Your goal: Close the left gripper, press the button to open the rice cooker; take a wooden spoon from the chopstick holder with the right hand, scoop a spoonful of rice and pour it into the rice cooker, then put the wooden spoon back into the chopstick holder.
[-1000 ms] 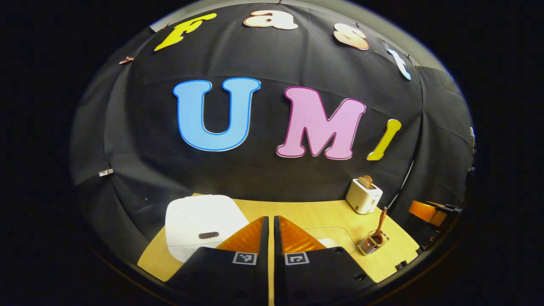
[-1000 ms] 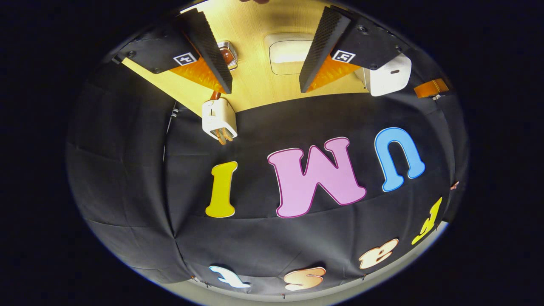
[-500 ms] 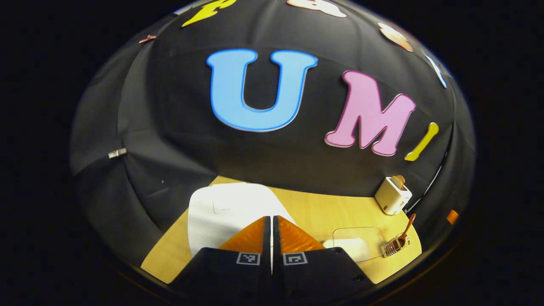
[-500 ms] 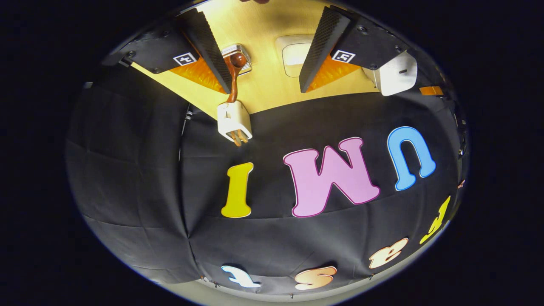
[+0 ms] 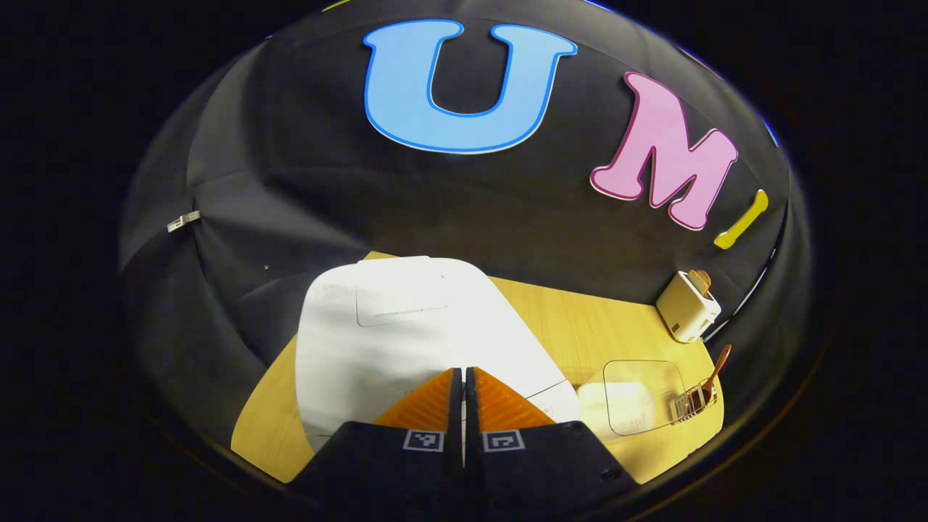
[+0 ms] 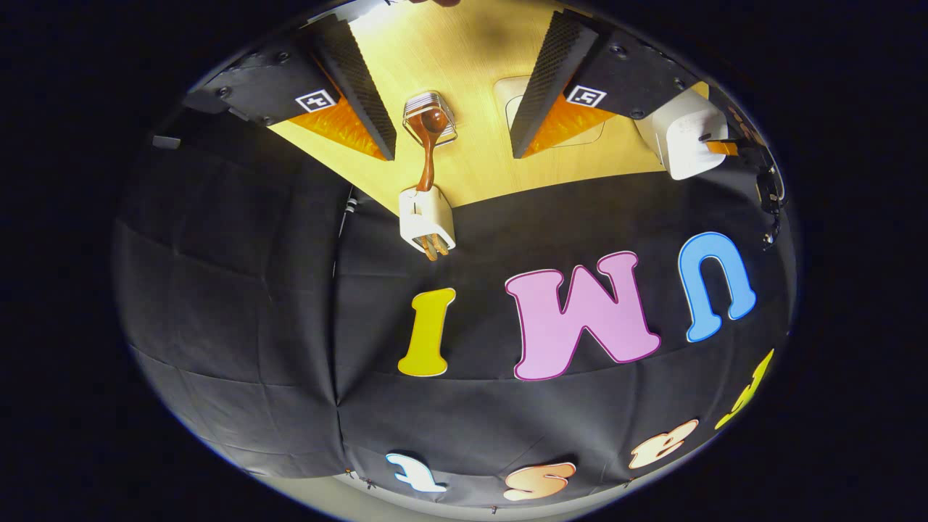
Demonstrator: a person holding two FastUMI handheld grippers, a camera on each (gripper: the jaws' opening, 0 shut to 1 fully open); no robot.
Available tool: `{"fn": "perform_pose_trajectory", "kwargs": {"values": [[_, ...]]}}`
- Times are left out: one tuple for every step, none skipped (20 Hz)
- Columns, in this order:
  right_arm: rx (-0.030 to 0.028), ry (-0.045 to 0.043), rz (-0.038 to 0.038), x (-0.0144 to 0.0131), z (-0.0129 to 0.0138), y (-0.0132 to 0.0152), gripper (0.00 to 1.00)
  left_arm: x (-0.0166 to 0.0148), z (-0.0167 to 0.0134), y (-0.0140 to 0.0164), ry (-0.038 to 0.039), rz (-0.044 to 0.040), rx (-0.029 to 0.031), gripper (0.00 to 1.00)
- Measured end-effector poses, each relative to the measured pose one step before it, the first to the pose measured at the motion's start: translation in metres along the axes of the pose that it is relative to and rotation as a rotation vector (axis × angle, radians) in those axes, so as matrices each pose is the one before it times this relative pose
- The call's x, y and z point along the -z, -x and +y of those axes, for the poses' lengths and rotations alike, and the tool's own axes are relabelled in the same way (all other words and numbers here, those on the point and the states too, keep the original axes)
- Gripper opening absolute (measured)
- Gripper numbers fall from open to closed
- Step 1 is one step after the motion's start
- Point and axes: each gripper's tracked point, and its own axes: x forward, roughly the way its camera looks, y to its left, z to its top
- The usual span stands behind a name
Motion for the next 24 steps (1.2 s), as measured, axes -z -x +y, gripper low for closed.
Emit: {"fn": "perform_pose_trajectory", "kwargs": {"values": [[0.00026,-0.00381,0.00956,0.00382,0.00251,0.00204,0.99,0.00577,0.00070,-0.00203,-0.00823,0.01120,0.00111,0.05],[-0.00093,-0.00200,0.00670,0.00343,0.00367,0.00296,0.99,0.00323,0.00052,0.00075,-0.00856,-0.00769,0.00125,0.05],[-0.00114,0.00210,0.00490,0.00249,0.00334,0.00259,0.99,-0.00146,0.00038,-0.00194,-0.00782,-0.01696,0.00453,0.05],[-0.00019,0.00530,0.00194,0.00173,0.00293,0.00300,0.99,0.00217,-0.00021,0.00107,0.00013,-0.00156,0.00116,0.05],[0.00013,0.00546,0.00037,0.00126,0.00334,0.00241,0.99,-0.00258,0.00040,0.00011,0.00896,-0.00869,0.00586,0.05],[-0.00297,0.00384,0.00093,0.00128,0.00434,0.00178,0.99,0.00136,-0.00042,-0.00071,0.00945,0.00077,0.00588,0.06],[-0.00431,0.00318,0.00261,0.00176,0.00535,0.00242,0.99,-0.00076,0.00108,-0.00006,0.00540,-0.00064,0.00604,0.05],[-0.00384,0.00306,0.00593,0.00292,0.00539,0.00248,0.99,0.00185,0.00076,0.00001,0.00728,0.00629,0.00775,0.05],[-0.00765,0.00449,0.00743,0.00426,0.00585,0.00316,0.99,0.00043,0.00117,0.00028,0.01232,0.00879,0.00613,0.06],[-0.00976,0.00761,0.00511,0.00419,0.00558,0.00296,0.99,0.00193,0.00106,-0.00140,0.01877,0.00748,0.00644,0.06],[-0.00965,0.00901,0.00108,0.00185,0.00595,0.00373,0.99,0.00314,0.00079,-0.00273,0.02786,0.02509,0.00775,0.06],[-0.00928,0.01005,0.00124,0.00223,0.00392,0.00321,0.99,-0.00124,-0.00086,0.00038,0.03636,-0.00665,0.00921,0.06],[-0.00696,0.00958,0.00415,0.00168,0.00378,0.00214,0.99,0.00014,0.00005,0.00070,0.03192,0.01728,0.00924,0.06],[-0.00830,0.00455,-0.00089,0.00002,0.00192,0.00243,0.99,-0.00202,0.00163,0.00010,0.01436,-0.00907,0.01044,0.06],[-0.00824,0.00166,-0.00651,-0.00178,0.00252,0.00086,0.99,0.00110,0.00034,0.00049,0.00465,0.00135,0.00907,0.06],[-0.00523,0.00498,-0.00737,-0.00199,-0.00007,-0.00078,0.99,-0.00174,-0.00012,0.00187,-0.00595,-0.01042,0.00680,0.06],[-0.00102,0.00484,-0.00394,-0.00173,-0.00148,-0.00328,0.99,-0.00535,-0.00147,0.00280,-0.00467,-0.01882,0.00281,0.06],[-0.00402,-0.00323,-0.00342,-0.00163,-0.00136,-0.00512,0.99,-0.00942,-0.00360,0.00525,-0.00537,-0.03497,-0.00201,0.06],[-0.00808,-0.01081,-0.00422,-0.00272,-0.00026,-0.00605,0.99,-0.01421,-0.00342,0.00814,-0.00616,-0.04568,-0.00788,0.06],[-0.00905,-0.01002,-0.00047,-0.00283,-0.00036,-0.00686,0.99,-0.01476,-0.00358,0.00736,-0.00789,-0.04881,-0.01004,0.06],[-0.00767,-0.00844,-0.00127,-0.00271,-0.00193,-0.00667,0.99,-0.01689,-0.00478,0.00879,-0.01200,-0.04250,-0.00764,0.06],[-0.00528,-0.00805,-0.00546,-0.00379,-0.00348,-0.00605,0.99,-0.01336,-0.00443,0.00804,-0.01596,-0.04053,-0.00647,0.06],[-0.00625,-0.00545,-0.00621,-0.00345,-0.00402,-0.00584,0.99,-0.01263,-0.00387,0.00716,-0.02019,-0.02712,-0.00451,0.06],[-0.00155,0.00022,-0.00419,-0.00282,-0.00404,-0.00607,0.99,-0.00429,-0.00363,0.00851,-0.02000,-0.00310,-0.00351,0.05]]}}
